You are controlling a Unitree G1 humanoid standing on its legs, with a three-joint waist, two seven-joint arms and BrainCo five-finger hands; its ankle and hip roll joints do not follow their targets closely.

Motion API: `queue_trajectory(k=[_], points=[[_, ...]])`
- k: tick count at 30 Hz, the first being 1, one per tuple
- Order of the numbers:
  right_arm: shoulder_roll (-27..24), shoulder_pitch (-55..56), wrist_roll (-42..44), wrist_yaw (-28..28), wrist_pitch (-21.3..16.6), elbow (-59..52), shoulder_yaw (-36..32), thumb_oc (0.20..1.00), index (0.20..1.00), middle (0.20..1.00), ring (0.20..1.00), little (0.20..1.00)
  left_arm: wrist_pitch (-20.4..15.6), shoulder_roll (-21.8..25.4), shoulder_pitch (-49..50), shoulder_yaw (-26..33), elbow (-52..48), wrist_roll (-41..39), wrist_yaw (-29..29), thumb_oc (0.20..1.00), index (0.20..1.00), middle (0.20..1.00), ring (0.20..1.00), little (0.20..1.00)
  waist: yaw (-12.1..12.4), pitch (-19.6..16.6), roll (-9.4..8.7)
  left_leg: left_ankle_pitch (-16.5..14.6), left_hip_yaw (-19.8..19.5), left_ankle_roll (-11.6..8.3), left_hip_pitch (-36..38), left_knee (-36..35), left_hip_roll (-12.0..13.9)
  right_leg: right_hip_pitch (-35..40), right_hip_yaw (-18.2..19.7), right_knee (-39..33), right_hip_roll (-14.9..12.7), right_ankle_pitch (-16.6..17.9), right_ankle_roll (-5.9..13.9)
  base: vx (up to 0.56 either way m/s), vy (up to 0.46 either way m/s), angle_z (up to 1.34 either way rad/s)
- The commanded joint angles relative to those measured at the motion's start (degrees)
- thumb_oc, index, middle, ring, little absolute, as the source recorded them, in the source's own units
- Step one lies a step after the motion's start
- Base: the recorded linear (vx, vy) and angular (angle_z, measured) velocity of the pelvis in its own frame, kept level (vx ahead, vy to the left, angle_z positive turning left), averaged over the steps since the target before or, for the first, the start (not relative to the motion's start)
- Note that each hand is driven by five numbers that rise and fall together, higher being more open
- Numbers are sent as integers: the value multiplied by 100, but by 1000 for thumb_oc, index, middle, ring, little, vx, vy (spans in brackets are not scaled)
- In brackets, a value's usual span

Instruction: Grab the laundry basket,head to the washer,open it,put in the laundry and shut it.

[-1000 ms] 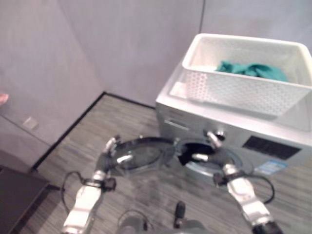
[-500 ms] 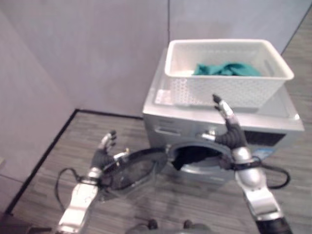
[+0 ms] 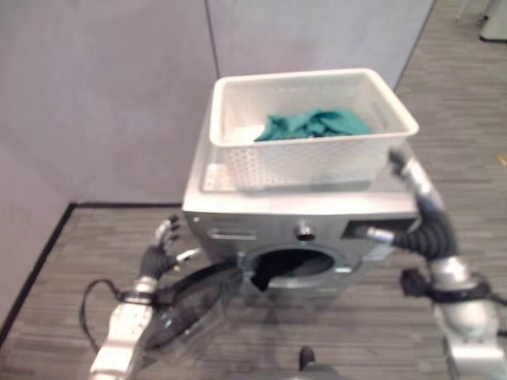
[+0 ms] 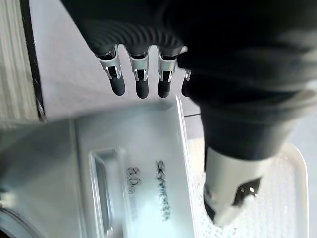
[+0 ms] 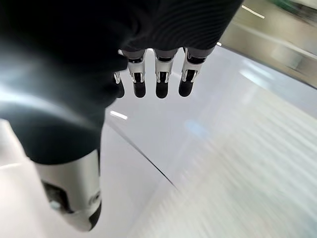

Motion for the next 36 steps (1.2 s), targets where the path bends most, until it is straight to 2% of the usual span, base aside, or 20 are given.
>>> queue_trajectory(k=[1,4,7,8,9,11,14,15,16,17,19,23,28,32,34,36], points=[[130,-828,-603,-562,-312,-246,-70,1000,1000,1000,1000,1000,-228,412,-491,-240,137,78,-35,1000,1000,1000,1000,1000,209,-559,-74,-83,-256,292,-374,81,-413,42,-86,967,-113,-677,442,15,-2,28],[70,-1356,-972,-710,-173,-333,-51,1000,1000,1000,1000,1000,-161,425,-600,-303,136,86,-63,1000,1000,1000,1000,1000,273,-609,-122,-35,-295,302,-408,81,-416,45,-160,944,-113,-629,429,-11,5,40],[-130,-2006,-1154,-794,135,-87,170,1000,1000,1000,1000,1000,-53,447,-690,-437,193,108,-139,1000,1000,1000,1000,1000,417,-655,-259,-62,-351,312,-400,105,-403,79,-216,966,-108,-652,415,-1,-1,23],[-388,-2260,-1134,-805,321,297,261,1000,1000,1000,1000,1000,-11,509,-752,-493,226,128,-201,1000,1000,1000,1000,1000,491,-668,-352,-120,-402,305,-368,104,-401,110,-249,976,-116,-679,430,-48,-14,23],[-397,-2275,-1134,-814,314,313,268,1000,1000,1000,1000,1000,-12,505,-756,-490,226,128,-201,1000,1000,1000,1000,1000,487,-648,-351,-77,-387,308,-393,121,-402,93,-260,980,-120,-640,418,-14,-9,18],[-659,-2401,-999,-712,579,870,420,1000,1000,1000,1000,1000,36,560,-773,-510,244,121,-285,1000,1000,1000,1000,1000,561,-652,-452,-82,-420,307,-401,132,-398,103,-299,974,-134,-616,418,-24,-13,13],[-1306,-2616,-920,-637,900,1735,598,1000,1000,1000,1000,1000,119,678,-763,-511,206,73,-472,1000,1000,1000,1000,1000,615,-630,-547,-121,-479,302,-386,111,-408,129,-335,976,-140,-618,441,13,-7,3],[-1926,-2747,-961,-529,1131,2280,590,1000,1000,1000,1000,1000,163,768,-716,-495,205,38,-601,1000,1000,1000,1000,1000,632,-628,-620,-112,-504,294,-391,90,-407,135,-373,976,-141,-595,441,5,-8,6],[-2164,-2799,-977,-477,1238,2511,567,1000,1000,1000,1000,1000,191,809,-682,-499,193,22,-655,1000,1000,1000,1000,1000,645,-625,-648,-117,-516,289,-383,73,-407,142,-389,975,-141,-596,443,10,-2,8],[-2214,-2859,-955,-497,1221,2586,609,1000,1000,1000,1000,1000,201,790,-687,-503,181,15,-662,1000,1000,1000,1000,1000,647,-615,-627,-113,-523,289,-377,65,-410,148,-396,973,-143,-599,444,16,4,8],[-2812,-2963,-1000,-242,1414,3078,627,1000,1000,1000,1000,1000,266,881,-602,-474,184,-27,-842,1000,1000,1000,1000,1000,671,-613,-699,-103,-534,280,-374,33,-414,162,-433,963,-141,-586,445,17,6,10],[-3480,-3226,-1259,96,1642,3866,657,1000,1000,1000,1000,1000,415,931,-461,-416,190,-94,-1134,1000,1000,1000,1000,1000,725,-581,-695,-90,-601,268,-390,-9,-406,172,-531,941,-134,-620,445,17,7,3],[-3711,-3406,-1320,145,1685,4535,721,1000,1000,1000,1000,1000,446,926,-437,-452,207,-138,-1270,1000,1000,1000,1000,1000,805,-580,-734,-77,-687,251,-424,-42,-412,179,-629,900,-133,-652,447,23,-6,10],[-3826,-3771,-1081,173,1630,5154,1053,1000,1000,1000,1000,1000,445,903,-477,-525,259,-202,-1321,1000,1000,1000,1000,1000,898,-567,-786,-77,-748,229,-448,-43,-416,201,-703,847,-132,-652,443,31,-14,18],[-3748,-3997,-755,253,1645,5137,1155,1000,1000,1000,1000,1000,463,903,-494,-550,297,-227,-1297,1000,1000,1000,1000,1000,934,-559,-818,-85,-749,220,-462,-28,-409,204,-726,834,-128,-649,437,16,-11,9],[-3782,-4297,-292,314,1558,5614,1454,1000,1000,1000,1000,1000,459,877,-539,-631,365,-291,-1319,1000,1000,1000,1000,1000,959,-551,-853,-96,-765,208,-473,-11,-406,223,-755,800,-124,-652,429,8,-5,3]])
